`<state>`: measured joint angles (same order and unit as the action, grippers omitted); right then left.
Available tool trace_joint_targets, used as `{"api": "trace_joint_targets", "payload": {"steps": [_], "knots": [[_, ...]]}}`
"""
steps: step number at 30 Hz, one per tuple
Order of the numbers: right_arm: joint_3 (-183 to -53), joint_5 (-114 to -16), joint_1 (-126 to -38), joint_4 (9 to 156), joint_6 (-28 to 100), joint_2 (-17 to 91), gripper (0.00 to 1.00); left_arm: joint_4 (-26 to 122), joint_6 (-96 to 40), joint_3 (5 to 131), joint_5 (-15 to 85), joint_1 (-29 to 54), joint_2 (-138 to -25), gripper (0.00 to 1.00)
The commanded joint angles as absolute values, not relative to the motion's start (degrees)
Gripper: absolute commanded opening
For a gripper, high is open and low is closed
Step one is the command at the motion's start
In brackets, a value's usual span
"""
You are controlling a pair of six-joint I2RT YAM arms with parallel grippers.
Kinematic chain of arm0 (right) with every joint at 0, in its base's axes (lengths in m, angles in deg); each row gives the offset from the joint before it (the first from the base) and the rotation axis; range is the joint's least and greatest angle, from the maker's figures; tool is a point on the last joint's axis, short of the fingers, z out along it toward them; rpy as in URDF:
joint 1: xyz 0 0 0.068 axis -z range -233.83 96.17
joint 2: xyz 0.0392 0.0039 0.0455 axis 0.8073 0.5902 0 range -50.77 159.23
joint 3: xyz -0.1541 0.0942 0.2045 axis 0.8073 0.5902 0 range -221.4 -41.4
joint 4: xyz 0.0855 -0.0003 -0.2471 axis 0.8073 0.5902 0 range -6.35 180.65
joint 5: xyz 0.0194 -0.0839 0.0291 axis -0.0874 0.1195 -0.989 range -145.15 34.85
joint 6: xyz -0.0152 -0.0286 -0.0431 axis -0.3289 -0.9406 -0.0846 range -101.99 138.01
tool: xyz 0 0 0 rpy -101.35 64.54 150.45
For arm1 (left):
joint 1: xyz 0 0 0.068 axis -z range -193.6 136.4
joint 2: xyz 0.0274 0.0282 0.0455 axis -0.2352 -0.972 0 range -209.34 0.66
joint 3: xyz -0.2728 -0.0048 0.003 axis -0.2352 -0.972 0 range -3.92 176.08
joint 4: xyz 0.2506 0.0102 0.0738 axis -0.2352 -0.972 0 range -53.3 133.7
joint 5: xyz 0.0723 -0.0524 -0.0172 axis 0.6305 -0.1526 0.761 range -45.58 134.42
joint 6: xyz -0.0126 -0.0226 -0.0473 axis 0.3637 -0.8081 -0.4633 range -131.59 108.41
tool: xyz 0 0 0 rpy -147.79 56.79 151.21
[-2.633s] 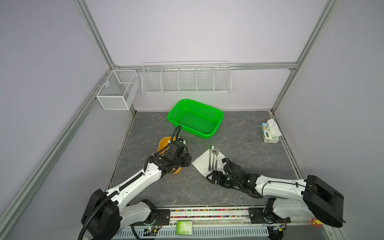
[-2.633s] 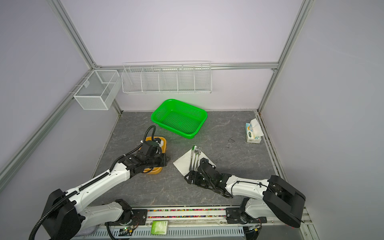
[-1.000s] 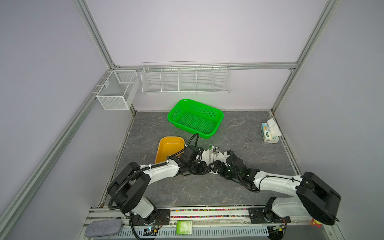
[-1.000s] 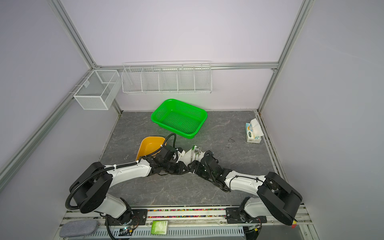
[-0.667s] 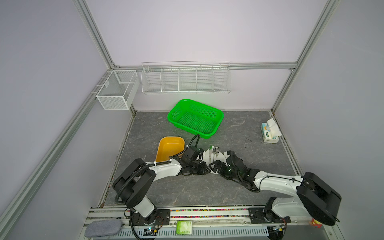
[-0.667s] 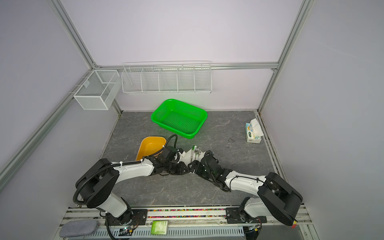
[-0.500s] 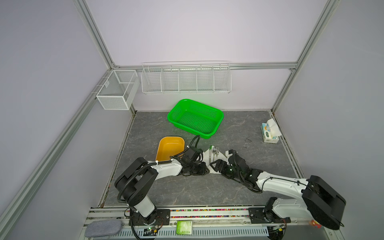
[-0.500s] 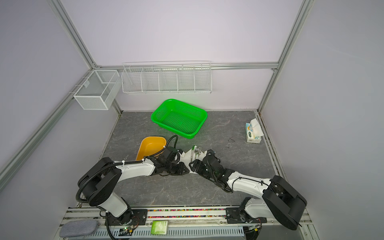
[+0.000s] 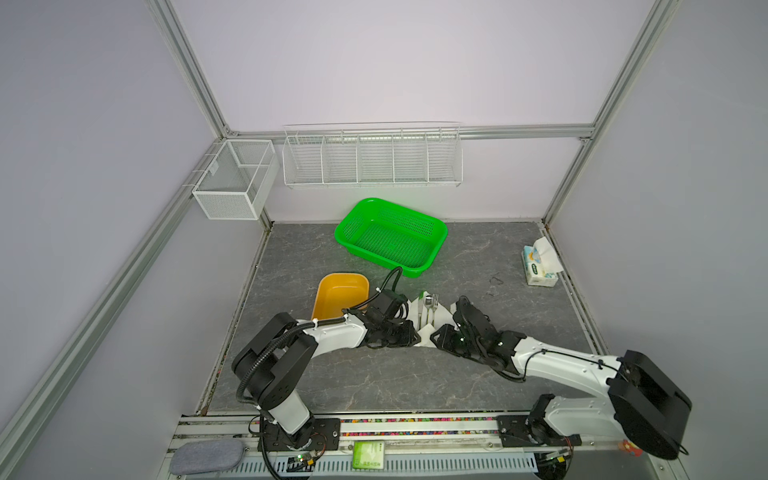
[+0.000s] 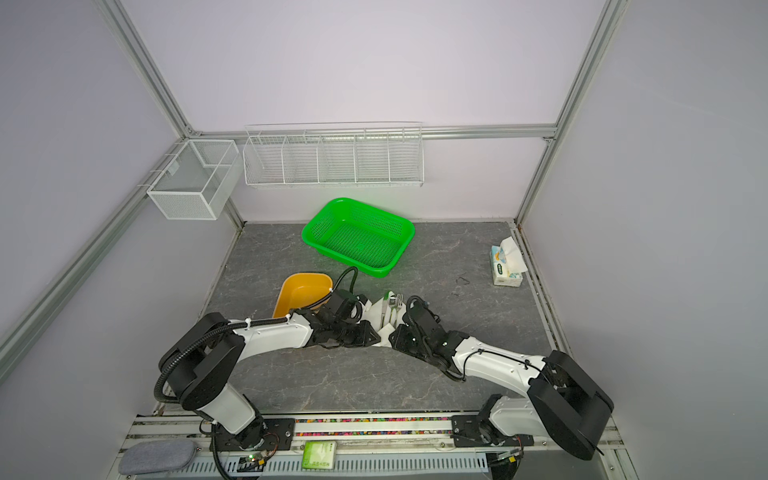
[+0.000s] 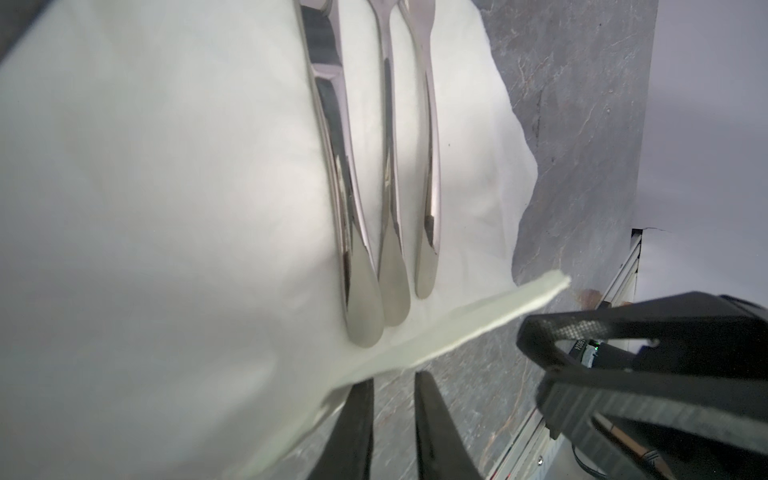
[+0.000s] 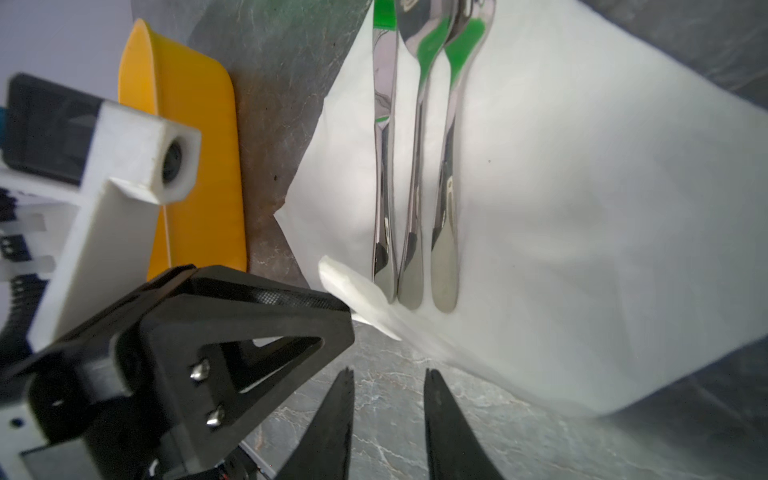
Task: Place the utensils on the paper napkin and roll it up
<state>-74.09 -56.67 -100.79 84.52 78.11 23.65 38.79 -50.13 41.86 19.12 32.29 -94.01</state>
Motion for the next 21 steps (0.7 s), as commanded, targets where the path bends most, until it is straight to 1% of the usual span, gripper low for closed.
{"api": "trace_joint_targets", "payload": {"steps": [1, 5, 7, 17, 21], "knots": [[-76.33, -57.05, -100.59, 88.71, 75.3, 25.77, 0.28, 37.77, -49.58, 43.17, 20.25, 32.54, -95.3, 0.2], [-78.23, -56.44, -100.46, 90.93, 74.17, 28.3, 0.27, 36.52, -49.05, 43.77, 20.77, 32.54, -95.82, 0.2], [-79.13, -56.58, -100.5, 91.8, 73.75, 29.73, 0.24, 35.93, -49.02, 43.72, 21.49, 32.43, -95.85, 0.2], [-80.51, -54.66, -100.45, 95.75, 72.86, 32.29, 0.23, 34.06, -48.18, 44.1, 22.16, 32.06, -96.53, 0.19], [-80.83, -54.2, -100.36, 96.32, 73.18, 33.26, 0.23, 33.6, -46.86, 44.22, 21.5, 31.92, -96.1, 0.21]]}}
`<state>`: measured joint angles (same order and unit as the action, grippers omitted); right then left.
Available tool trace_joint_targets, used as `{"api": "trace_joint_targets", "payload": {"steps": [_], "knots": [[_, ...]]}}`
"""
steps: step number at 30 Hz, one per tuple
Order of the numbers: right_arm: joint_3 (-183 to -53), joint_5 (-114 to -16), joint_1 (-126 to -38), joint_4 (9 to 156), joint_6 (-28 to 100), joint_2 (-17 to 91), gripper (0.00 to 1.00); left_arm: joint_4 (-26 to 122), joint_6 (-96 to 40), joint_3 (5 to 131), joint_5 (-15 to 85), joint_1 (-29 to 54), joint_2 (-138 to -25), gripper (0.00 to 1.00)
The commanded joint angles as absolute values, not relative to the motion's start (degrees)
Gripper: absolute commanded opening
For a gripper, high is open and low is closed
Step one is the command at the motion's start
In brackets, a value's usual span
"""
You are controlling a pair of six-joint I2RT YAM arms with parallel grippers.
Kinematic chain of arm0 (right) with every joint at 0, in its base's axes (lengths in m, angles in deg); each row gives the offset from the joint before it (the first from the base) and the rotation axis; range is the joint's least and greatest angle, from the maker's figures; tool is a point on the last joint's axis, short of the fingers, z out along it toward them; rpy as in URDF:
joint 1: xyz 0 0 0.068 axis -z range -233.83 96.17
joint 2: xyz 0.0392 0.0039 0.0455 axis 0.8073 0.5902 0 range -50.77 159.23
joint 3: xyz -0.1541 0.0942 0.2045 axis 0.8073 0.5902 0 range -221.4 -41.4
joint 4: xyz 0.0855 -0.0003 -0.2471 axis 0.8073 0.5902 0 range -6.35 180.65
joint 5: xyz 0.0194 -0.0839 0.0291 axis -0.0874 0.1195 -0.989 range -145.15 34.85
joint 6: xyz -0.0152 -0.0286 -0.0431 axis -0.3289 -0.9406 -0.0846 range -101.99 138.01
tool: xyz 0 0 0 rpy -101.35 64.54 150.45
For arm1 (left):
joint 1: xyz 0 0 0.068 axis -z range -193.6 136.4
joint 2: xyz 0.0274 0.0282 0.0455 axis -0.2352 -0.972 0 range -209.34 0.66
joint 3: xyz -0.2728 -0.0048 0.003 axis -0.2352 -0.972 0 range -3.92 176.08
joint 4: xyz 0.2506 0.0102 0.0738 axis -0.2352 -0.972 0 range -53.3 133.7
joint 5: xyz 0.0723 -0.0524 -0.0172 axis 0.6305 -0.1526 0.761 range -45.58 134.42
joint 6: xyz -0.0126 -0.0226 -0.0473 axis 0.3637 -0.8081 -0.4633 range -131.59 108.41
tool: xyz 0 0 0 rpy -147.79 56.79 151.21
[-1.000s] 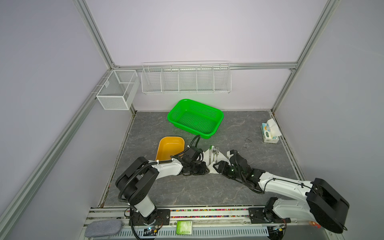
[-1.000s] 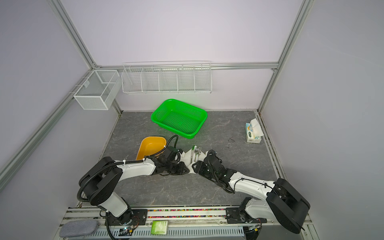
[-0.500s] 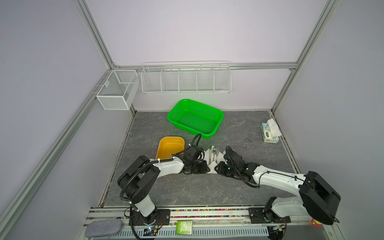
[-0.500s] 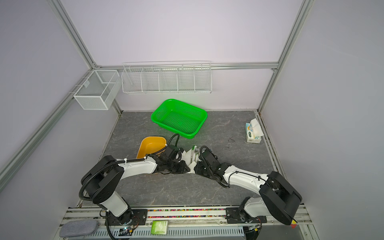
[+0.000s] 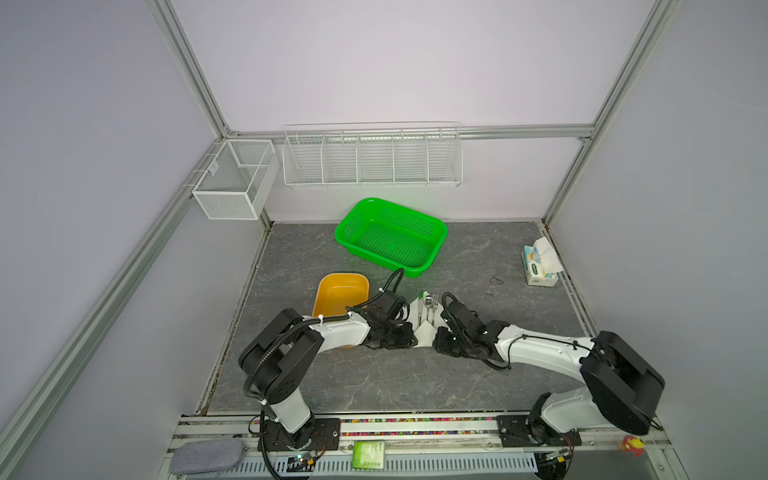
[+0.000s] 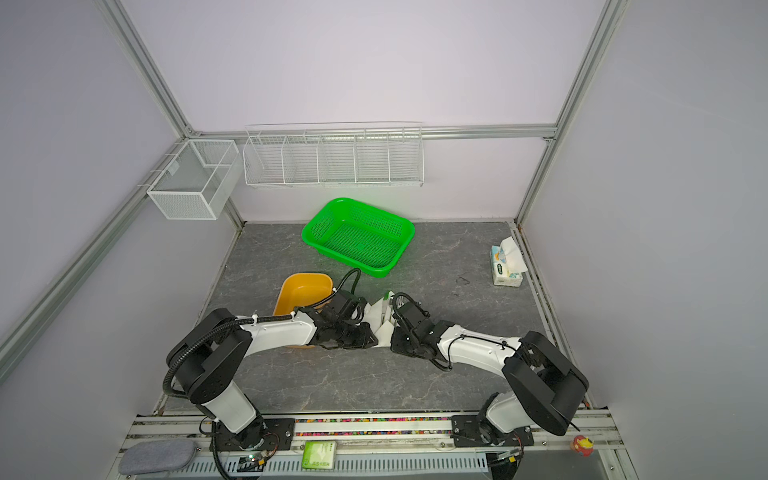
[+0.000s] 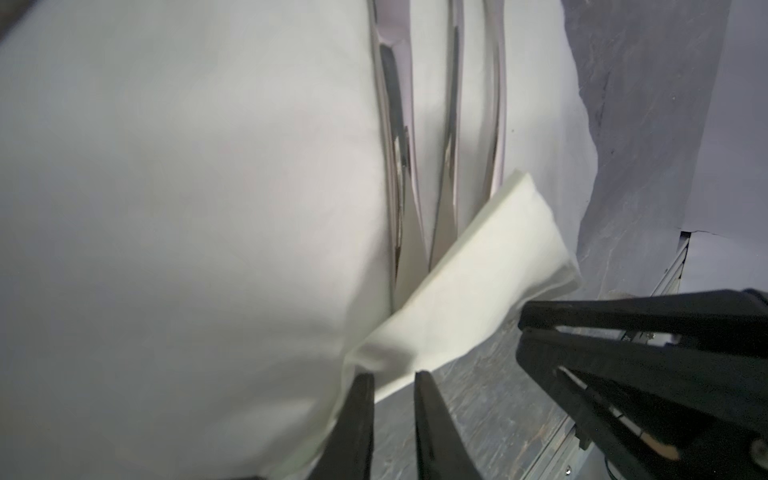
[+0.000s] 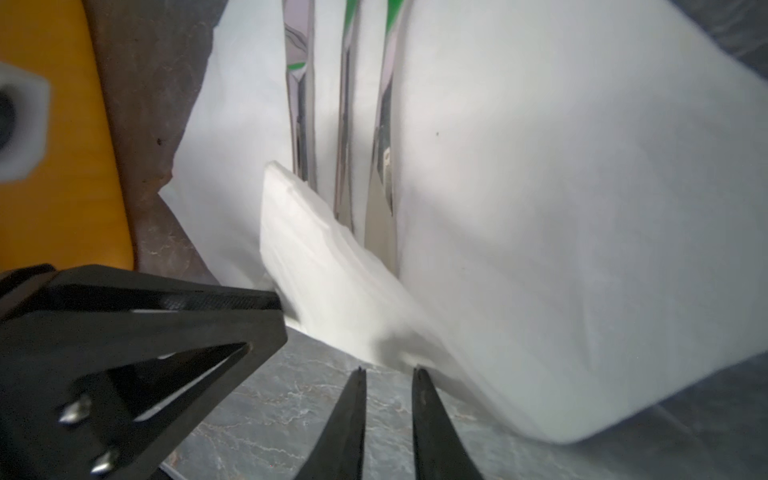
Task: Place the utensils on the paper napkin and roll it up
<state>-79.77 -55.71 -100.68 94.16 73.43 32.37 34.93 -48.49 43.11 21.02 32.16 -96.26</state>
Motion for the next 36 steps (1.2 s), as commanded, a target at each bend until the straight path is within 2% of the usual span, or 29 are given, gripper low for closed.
{"api": "trace_joint_targets", "payload": {"steps": [1, 11, 19, 27, 36], "knots": [[-80.94, -54.07, -100.34, 96.52, 73.33, 33.44, 0.23, 33.53, -46.66, 44.17, 21.4, 31.93, -95.86, 0.22], [-80.01, -53.02, -100.36, 97.37, 76.02, 33.84, 0.23, 31.48, -44.61, 44.18, 22.32, 31.31, -94.94, 0.25], [-81.63, -55.88, -100.92, 92.82, 72.75, 32.01, 0.23, 29.56, -44.22, 45.65, 22.65, 31.14, -97.02, 0.2], [-85.1, -59.26, -102.23, 90.7, 70.77, 36.21, 0.13, 28.17, -43.9, 46.0, 22.8, 31.14, -97.34, 0.18], [-85.87, -57.22, -102.27, 93.77, 72.9, 40.7, 0.12, 27.82, -43.92, 46.3, 23.06, 31.09, -97.28, 0.18]]}}
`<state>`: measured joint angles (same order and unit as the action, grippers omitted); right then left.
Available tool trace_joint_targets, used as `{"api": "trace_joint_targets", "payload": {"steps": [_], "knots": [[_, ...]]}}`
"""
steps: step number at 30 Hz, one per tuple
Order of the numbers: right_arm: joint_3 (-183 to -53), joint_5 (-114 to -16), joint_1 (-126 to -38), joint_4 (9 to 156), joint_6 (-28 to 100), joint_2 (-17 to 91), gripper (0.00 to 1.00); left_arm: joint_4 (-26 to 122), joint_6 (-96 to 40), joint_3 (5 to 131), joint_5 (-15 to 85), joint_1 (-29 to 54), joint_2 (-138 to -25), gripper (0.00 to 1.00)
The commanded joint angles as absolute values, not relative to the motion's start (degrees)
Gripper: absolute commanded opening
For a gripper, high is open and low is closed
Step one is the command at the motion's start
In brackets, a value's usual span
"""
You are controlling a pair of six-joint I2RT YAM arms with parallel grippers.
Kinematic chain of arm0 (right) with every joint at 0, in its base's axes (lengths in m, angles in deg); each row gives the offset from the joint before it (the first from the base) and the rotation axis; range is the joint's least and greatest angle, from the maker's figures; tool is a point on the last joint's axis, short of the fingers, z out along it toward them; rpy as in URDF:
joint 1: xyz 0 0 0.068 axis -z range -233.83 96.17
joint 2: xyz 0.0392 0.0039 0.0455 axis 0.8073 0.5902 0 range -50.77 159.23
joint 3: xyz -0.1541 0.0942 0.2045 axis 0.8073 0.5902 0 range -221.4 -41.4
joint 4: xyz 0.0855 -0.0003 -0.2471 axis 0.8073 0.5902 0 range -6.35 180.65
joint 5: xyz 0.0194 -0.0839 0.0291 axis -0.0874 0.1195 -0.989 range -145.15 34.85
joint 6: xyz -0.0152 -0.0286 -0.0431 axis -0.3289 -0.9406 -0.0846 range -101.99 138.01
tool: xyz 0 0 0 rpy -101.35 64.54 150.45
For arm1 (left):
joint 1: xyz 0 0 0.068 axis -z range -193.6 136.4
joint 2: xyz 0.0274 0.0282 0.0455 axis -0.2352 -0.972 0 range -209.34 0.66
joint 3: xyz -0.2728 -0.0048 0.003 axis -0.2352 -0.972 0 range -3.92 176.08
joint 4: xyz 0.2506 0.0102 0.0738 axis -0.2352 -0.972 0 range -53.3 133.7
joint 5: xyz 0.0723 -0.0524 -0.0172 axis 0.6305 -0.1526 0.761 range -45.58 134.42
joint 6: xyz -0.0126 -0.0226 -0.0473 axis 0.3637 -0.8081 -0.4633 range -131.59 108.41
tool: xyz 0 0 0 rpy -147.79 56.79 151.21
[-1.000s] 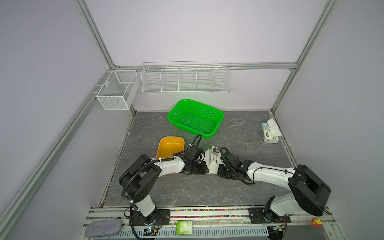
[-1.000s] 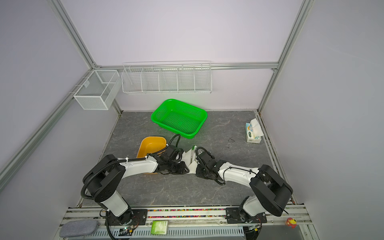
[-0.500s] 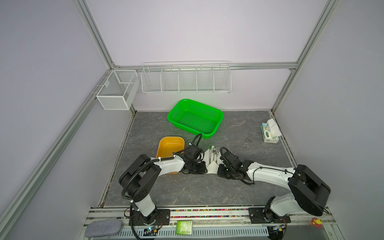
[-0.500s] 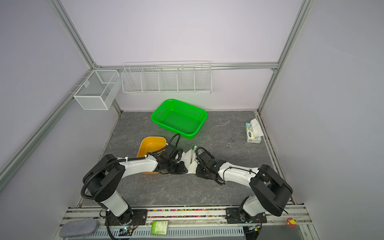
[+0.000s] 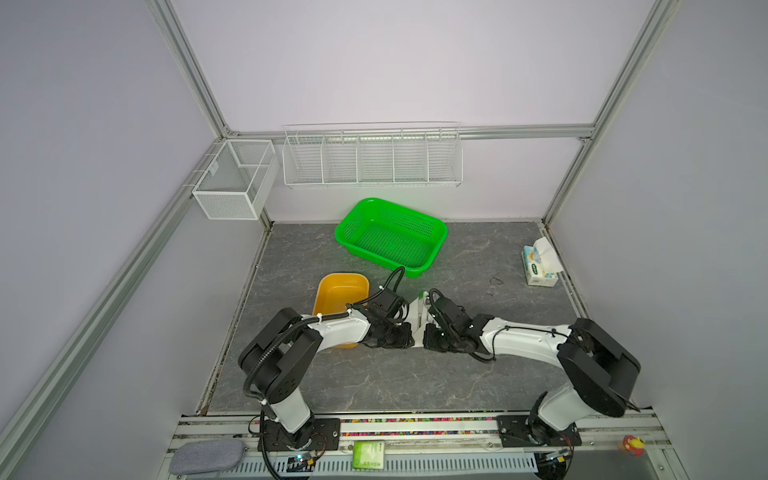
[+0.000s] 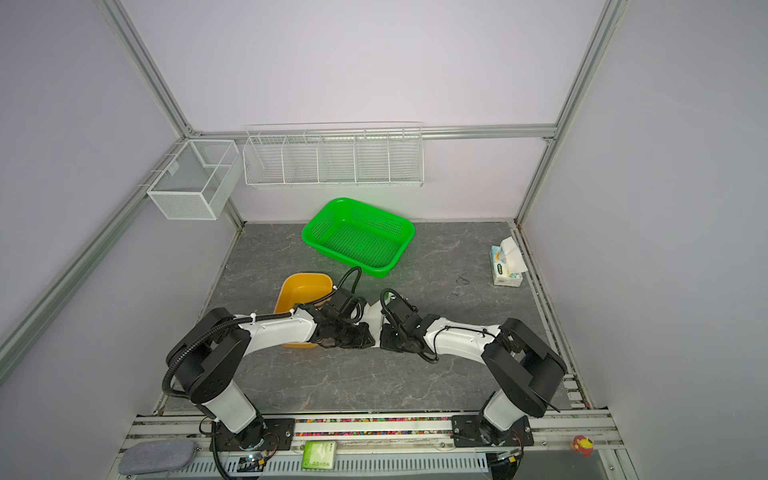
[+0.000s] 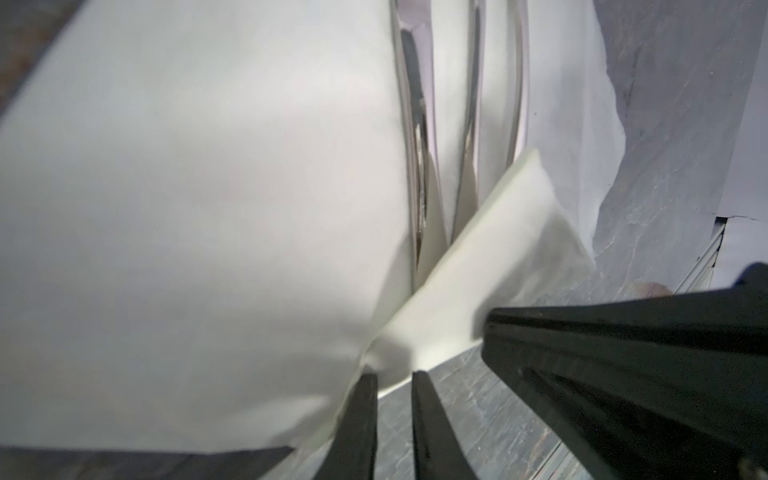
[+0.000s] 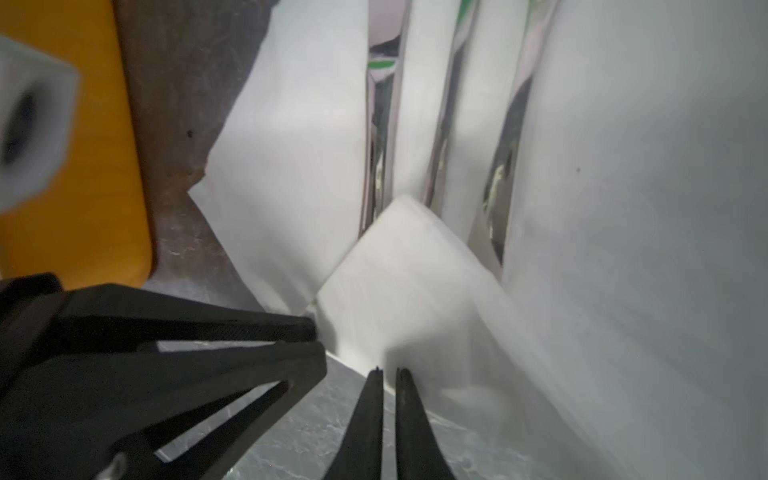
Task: Place the utensils on the paper napkin and roll it up
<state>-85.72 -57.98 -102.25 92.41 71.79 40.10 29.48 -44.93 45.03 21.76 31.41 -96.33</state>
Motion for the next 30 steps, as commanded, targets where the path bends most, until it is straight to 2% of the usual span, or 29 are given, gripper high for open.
{"api": "trace_joint_targets", "payload": {"steps": [1, 15, 30], "knots": [[-85.78, -57.41, -102.26, 93.76, 72.95, 40.84, 0.12, 27.84, -43.9, 46.28, 23.06, 31.05, -97.29, 0.18], [-82.25, -55.13, -100.29, 98.37, 73.32, 32.75, 0.15, 27.31, -43.66, 46.27, 23.42, 31.05, -97.6, 0.16], [-80.36, -53.91, -97.9, 102.52, 73.63, 34.92, 0.14, 26.76, -43.23, 46.28, 23.54, 30.96, -97.45, 0.15]]}}
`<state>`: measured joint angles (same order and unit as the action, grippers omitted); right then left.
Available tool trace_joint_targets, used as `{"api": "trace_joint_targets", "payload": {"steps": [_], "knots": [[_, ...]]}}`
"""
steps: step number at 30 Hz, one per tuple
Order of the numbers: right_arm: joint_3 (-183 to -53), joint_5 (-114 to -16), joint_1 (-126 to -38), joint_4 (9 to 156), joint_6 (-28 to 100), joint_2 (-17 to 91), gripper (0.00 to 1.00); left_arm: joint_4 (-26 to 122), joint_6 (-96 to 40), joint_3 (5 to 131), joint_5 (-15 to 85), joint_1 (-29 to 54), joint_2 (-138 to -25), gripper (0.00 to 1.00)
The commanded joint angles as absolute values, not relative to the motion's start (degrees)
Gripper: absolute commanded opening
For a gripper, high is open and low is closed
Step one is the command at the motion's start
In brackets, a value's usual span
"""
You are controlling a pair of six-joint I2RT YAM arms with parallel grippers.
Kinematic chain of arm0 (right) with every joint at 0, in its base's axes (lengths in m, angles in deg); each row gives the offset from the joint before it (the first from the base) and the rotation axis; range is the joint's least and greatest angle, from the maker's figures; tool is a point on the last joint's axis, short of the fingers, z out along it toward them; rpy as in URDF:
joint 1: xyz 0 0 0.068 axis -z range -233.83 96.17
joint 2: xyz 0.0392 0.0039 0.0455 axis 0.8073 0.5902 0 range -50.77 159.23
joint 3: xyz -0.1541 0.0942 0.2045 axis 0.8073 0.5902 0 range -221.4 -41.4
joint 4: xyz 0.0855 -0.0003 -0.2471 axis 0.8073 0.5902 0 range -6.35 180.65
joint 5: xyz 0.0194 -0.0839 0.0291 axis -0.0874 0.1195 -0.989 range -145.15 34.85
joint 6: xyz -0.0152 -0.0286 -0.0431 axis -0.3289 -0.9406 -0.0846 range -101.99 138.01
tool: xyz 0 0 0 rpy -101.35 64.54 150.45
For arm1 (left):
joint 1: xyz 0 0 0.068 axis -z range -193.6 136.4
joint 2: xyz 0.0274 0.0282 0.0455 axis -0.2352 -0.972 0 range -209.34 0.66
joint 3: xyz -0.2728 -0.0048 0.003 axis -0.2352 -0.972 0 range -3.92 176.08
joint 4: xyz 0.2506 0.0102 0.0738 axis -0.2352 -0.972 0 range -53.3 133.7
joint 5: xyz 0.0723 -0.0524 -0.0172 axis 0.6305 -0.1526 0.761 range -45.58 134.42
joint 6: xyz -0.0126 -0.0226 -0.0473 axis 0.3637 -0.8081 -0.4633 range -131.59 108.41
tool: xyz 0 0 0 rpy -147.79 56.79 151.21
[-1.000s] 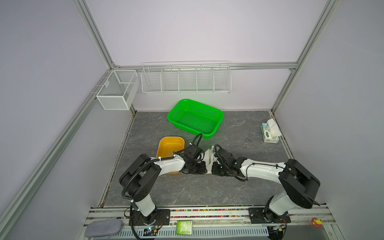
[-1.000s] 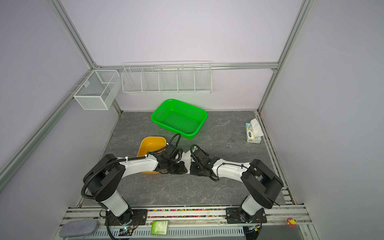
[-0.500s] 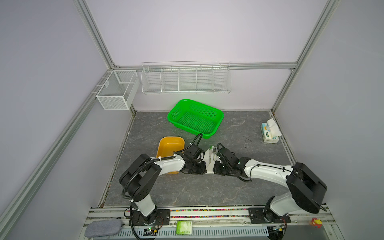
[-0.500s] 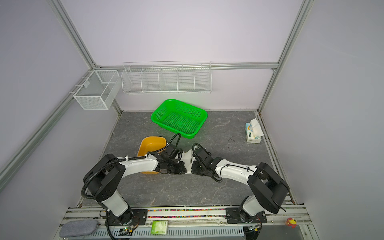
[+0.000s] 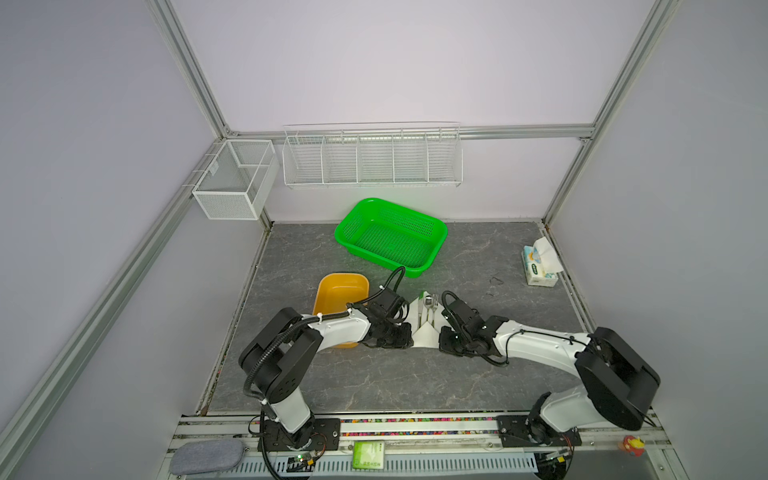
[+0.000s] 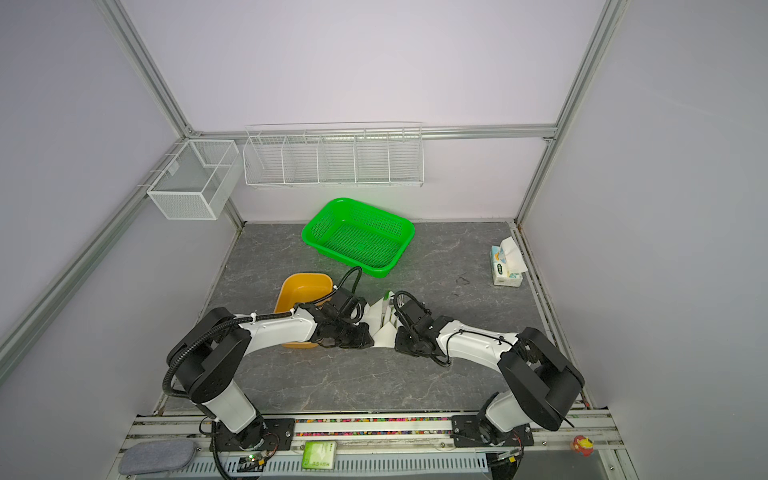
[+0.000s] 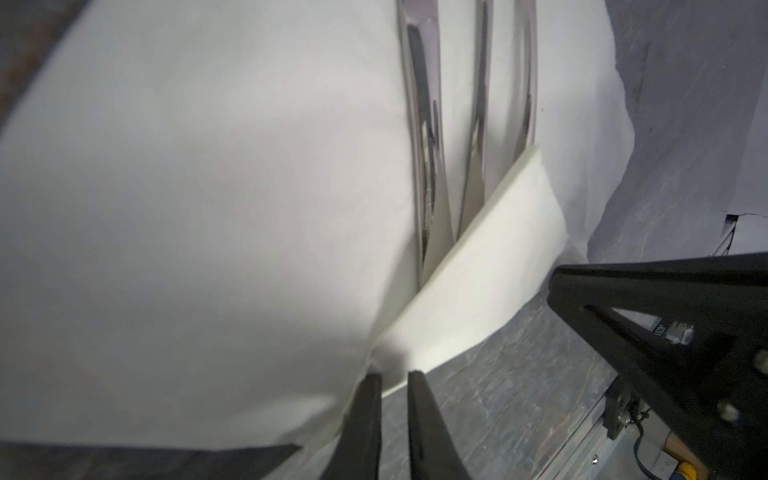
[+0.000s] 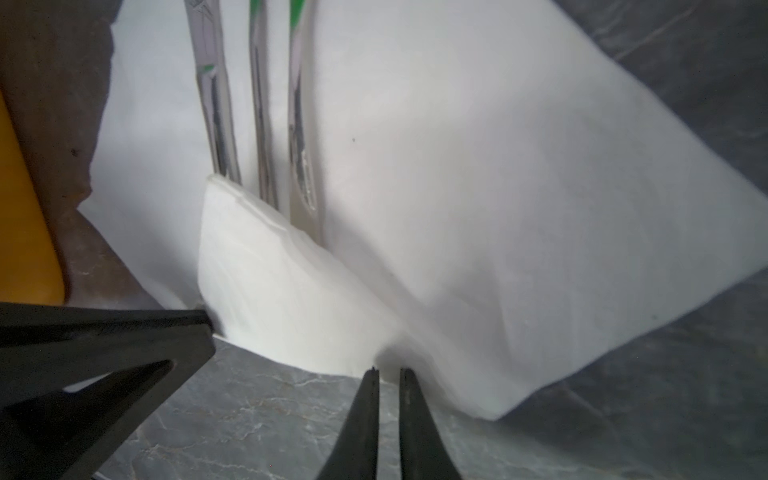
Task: Place the utensils on the paper napkin and roll it up
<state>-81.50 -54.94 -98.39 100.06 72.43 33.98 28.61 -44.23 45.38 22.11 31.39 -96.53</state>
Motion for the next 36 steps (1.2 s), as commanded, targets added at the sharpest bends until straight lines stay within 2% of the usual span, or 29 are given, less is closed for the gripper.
{"api": "trace_joint_targets", "payload": {"steps": [1, 12, 20, 33, 36], "knots": [[-80.25, -53.92, -97.77, 102.71, 73.79, 35.1, 0.14, 26.85, -43.23, 46.19, 23.5, 30.88, -97.52, 0.15], [-79.84, -55.06, -96.45, 103.31, 73.92, 35.4, 0.13, 26.75, -43.09, 46.03, 23.38, 30.82, -97.6, 0.15], [-82.49, -56.5, -96.38, 102.63, 72.11, 31.0, 0.14, 26.86, -43.05, 46.04, 23.02, 30.8, -97.77, 0.14], [-82.27, -53.85, -96.31, 106.54, 72.07, 36.18, 0.12, 26.39, -42.71, 46.36, 22.78, 30.78, -97.03, 0.14], [-82.11, -54.1, -96.28, 106.29, 71.89, 35.48, 0.12, 25.76, -42.59, 47.19, 21.76, 30.78, -95.08, 0.18]]}}
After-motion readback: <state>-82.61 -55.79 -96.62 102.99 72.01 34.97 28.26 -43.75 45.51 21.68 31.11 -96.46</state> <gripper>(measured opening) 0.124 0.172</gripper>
